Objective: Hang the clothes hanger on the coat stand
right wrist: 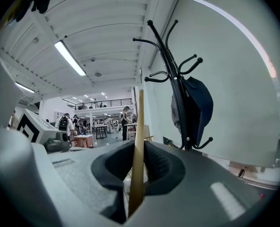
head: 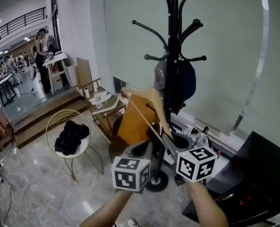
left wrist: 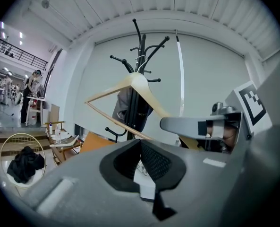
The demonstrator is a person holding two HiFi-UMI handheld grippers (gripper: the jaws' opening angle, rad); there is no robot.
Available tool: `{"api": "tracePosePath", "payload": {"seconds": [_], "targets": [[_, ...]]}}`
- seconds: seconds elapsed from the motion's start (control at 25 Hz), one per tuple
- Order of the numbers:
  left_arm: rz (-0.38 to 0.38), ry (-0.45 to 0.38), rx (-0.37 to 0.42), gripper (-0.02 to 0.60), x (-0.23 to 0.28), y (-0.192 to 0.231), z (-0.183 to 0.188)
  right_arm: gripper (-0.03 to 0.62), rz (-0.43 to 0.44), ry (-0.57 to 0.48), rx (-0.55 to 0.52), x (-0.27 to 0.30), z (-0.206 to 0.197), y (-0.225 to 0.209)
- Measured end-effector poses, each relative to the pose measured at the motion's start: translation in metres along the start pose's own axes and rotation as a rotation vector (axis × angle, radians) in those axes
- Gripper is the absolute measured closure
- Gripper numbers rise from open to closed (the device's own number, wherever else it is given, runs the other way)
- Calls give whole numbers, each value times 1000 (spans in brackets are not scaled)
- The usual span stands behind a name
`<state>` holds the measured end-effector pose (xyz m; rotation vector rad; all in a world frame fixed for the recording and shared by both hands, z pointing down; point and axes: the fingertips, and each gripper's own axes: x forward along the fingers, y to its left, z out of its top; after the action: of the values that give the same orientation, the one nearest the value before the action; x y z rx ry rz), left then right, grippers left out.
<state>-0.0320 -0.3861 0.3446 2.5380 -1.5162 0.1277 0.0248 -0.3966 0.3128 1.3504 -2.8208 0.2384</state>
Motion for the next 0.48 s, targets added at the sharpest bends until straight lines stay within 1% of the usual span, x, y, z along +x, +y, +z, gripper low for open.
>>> {"api": "tracePosePath", "payload": {"seconds": [0.48], "targets": [[-49,-7,14,578,23,22,13,540,-46,-26,-5,32,27,-11]]}}
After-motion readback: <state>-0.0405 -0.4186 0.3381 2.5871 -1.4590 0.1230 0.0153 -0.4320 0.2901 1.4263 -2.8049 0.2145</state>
